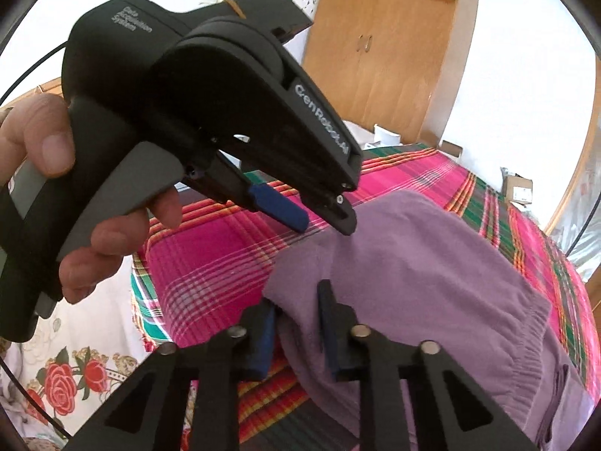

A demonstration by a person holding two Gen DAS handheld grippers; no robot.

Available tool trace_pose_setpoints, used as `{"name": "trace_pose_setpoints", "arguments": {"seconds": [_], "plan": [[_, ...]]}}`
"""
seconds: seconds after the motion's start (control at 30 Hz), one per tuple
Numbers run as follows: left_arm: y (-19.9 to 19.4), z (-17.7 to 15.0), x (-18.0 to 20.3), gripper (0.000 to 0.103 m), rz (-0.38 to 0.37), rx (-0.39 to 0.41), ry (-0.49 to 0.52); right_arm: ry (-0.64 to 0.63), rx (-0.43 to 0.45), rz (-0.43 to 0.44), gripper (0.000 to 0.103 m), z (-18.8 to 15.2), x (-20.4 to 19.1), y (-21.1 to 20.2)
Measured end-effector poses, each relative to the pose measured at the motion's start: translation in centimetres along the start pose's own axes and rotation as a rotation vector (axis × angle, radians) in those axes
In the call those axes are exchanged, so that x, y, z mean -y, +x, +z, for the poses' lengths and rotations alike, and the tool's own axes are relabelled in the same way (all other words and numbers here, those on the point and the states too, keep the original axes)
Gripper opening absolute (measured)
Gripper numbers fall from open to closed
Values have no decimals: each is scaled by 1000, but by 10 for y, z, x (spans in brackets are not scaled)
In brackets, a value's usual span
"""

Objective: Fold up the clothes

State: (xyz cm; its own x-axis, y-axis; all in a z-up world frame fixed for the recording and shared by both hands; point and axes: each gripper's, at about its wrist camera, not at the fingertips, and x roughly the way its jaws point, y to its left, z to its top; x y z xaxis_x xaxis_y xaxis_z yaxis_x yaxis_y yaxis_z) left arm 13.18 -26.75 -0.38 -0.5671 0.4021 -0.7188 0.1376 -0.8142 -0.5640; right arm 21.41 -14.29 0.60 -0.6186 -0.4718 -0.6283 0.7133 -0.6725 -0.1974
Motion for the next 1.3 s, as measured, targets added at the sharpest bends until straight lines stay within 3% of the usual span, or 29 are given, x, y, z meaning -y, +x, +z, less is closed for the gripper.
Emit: {"name": "trace_pose_setpoints", "arguments": {"seconds": [0.17, 0.5, 0.8, 1.0, 1.3], "plan": [[4, 3, 3, 38, -5, -11, -3, 10, 20, -5, 17, 1, 5, -5], [27, 18, 3, 38, -150, -83, -91, 49, 87, -5, 17, 4, 9, -29], [52, 41, 8, 38, -221, -134, -143, 74, 105, 5, 17, 3, 15, -40], [65, 46, 18, 38, -259, -183, -132, 87, 117, 3, 17, 4, 29, -38], [58, 51, 43, 36, -280, -160, -94, 118, 157, 1, 16, -4, 32, -62]]}}
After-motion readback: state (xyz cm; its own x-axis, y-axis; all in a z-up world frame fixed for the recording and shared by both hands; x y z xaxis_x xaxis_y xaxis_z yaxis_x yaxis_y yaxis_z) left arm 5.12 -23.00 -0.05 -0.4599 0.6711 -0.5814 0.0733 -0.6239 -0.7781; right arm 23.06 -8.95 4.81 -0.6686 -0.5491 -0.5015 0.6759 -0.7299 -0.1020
